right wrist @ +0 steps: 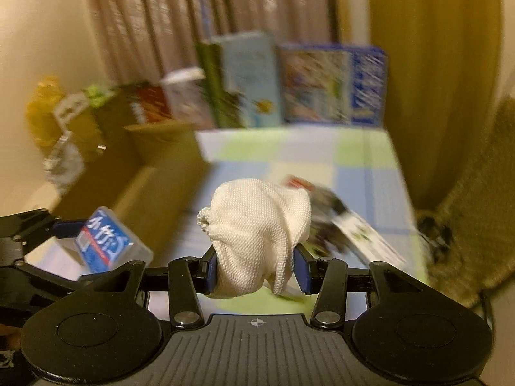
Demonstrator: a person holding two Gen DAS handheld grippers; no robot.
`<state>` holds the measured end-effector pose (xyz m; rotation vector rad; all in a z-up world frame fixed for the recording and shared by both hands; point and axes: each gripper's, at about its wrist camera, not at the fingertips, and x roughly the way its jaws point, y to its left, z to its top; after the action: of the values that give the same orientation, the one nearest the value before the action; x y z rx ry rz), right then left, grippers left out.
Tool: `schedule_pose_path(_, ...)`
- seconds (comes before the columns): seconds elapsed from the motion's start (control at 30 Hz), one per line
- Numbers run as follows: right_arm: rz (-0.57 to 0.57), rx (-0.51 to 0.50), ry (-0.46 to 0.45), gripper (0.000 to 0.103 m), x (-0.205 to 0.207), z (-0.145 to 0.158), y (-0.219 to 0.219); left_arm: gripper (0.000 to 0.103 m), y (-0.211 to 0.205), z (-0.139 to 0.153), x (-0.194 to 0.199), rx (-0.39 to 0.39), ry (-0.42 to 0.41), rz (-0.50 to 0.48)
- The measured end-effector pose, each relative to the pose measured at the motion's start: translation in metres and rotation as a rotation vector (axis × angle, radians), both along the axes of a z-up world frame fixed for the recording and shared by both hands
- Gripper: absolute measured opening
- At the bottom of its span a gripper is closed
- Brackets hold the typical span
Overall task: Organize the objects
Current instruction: 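Carry both items over cardboard box and open both tools to drop them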
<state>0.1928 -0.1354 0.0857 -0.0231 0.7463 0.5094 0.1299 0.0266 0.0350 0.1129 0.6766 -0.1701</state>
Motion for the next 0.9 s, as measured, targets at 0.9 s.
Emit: schedule_pose_path(0.9, 0.216, 0.174, 0.119, 0.077, 0.071, -0.029, 0.210, 0.098, 0.191, 0.000, 0.032, 0.075, -0.032, 0.237)
